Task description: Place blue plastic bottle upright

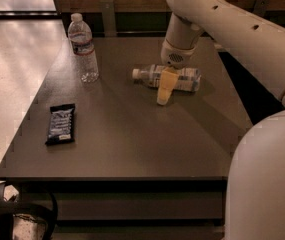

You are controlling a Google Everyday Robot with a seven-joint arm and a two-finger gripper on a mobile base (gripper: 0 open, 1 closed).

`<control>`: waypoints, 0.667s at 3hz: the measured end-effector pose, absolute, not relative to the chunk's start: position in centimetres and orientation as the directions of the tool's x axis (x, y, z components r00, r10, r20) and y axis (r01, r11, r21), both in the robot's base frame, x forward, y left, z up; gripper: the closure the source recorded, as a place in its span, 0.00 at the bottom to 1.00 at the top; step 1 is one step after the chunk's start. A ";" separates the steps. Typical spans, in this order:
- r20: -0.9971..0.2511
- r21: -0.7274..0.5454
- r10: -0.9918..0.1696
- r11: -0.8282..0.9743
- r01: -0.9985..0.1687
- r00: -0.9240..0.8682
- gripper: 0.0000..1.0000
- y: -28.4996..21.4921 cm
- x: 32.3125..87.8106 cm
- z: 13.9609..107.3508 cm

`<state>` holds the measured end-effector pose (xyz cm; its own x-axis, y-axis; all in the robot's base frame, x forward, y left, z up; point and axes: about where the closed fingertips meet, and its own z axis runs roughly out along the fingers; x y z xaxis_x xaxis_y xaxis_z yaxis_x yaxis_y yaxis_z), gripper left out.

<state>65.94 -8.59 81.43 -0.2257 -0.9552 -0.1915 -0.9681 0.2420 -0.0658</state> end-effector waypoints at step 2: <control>-0.192 -0.064 -0.955 0.241 -0.968 -0.226 0.78 -8.5 66.0 81.9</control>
Offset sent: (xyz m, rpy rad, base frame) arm 0.0003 0.0008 -0.0025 0.0008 0.0024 0.0002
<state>66.01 -8.48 81.94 -0.2255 -0.9552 -0.1916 -0.9683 0.2414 -0.0635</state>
